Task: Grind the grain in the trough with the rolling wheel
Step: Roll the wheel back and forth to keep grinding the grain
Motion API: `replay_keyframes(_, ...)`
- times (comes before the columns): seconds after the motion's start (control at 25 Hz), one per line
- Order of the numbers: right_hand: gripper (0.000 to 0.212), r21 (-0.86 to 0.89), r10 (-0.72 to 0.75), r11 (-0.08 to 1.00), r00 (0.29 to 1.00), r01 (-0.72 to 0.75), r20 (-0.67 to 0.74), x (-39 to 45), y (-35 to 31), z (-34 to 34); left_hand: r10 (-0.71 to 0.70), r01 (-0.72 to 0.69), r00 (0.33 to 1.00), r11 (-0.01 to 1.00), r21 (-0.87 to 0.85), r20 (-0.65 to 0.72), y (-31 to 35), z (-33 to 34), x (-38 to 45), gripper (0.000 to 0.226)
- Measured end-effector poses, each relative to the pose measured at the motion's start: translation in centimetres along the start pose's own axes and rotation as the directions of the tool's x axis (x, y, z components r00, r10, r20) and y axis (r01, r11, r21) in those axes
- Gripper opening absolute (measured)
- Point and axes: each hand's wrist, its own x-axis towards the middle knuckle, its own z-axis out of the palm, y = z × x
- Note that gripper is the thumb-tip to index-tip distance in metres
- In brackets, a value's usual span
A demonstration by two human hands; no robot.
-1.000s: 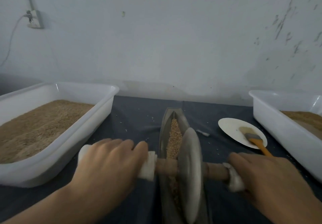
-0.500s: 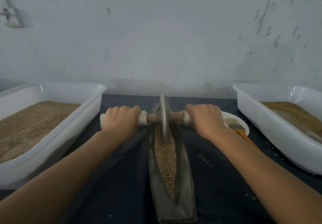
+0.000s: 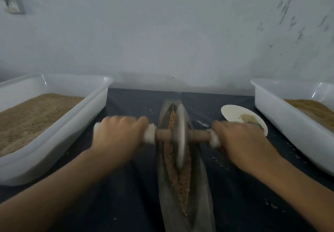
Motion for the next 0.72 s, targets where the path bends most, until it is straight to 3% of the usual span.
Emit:
replay_keyframes(0.12,0.028,-0.003,0.207,0.978,0.976,-0.207,0.063,6.7,1.1,2.4,-0.153,0.153,0.988,0.988,-0.015,0.002,-0.6,2.3,6.5,0.017)
replay_keyframes(0.24,0.024,0.016,0.235,0.971,0.967,-0.237,0.102,7.6,1.0,3.0,-0.136,0.136,0.991,0.99,-0.03,-0.004,-0.5,2.3,7.3,0.018)
replay_keyframes(0.36,0.037,0.017,0.092,0.996,0.994,-0.093,0.052,1.5,0.0,1.1,-0.039,0.038,0.999,0.997,-0.071,-0.009,-0.1,0.6,1.4,0.029)
replay_keyframes(0.44,0.04,0.085,-0.023,0.996,0.996,0.03,-0.09,-2.9,-0.4,-1.6,0.087,-0.1,0.987,0.991,-0.091,-0.139,0.0,-1.4,-3.5,0.038)
replay_keyframes(0.52,0.033,0.128,-0.072,0.988,0.99,0.088,-0.121,-5.6,-0.1,-3.5,0.146,-0.172,0.953,0.982,-0.08,-0.264,-0.5,-2.9,-6.5,0.044)
replay_keyframes(0.6,0.03,0.152,-0.055,0.987,0.998,0.06,-0.032,-5.6,-0.2,-3.5,0.114,-0.127,0.975,0.99,-0.054,-0.191,-0.3,-3.2,-6.2,0.046)
replay_keyframes(0.72,0.028,0.099,0.091,0.99,0.992,-0.1,0.091,-1.1,-0.2,-0.4,0.013,-0.011,0.999,0.999,0.048,-0.043,0.5,-0.8,-0.1,0.038)
